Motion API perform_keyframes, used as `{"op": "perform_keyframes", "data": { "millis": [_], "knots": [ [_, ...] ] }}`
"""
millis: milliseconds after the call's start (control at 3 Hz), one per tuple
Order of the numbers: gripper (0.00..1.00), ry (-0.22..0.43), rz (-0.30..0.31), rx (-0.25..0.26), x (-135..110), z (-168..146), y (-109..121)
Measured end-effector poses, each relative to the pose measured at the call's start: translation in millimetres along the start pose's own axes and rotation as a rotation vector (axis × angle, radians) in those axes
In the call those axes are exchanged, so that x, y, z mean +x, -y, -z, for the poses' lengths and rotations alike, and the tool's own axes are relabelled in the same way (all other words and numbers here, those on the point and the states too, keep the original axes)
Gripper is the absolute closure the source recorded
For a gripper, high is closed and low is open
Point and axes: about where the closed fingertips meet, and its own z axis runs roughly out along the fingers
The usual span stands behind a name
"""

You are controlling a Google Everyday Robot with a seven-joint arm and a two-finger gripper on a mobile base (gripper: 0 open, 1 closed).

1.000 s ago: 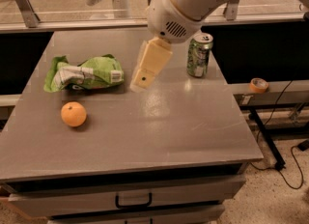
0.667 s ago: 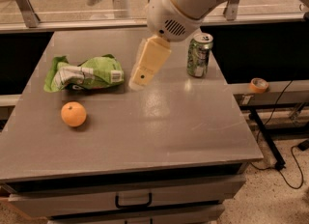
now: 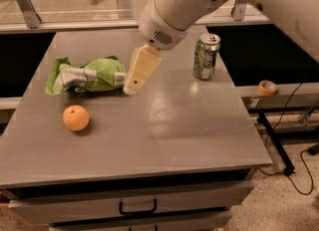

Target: Pick green rice chip bag

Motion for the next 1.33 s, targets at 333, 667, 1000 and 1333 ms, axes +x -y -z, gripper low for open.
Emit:
{"op": "perform_keyframes", "data": {
  "millis": [333,667,1000,1333],
  "knots": [
    [0.00,0.057,0.012,-0.046,-2.9,-53.6,24.7],
    [0.00,0.100,0.016,-0.086,-8.9,-104.1,39.6],
    [0.18,0.104,0.008,-0.110,-20.9,-143.8,41.4],
    [0.49,0.106,-0.008,-0.148,-29.7,-179.8,35.9]
  ]
}}
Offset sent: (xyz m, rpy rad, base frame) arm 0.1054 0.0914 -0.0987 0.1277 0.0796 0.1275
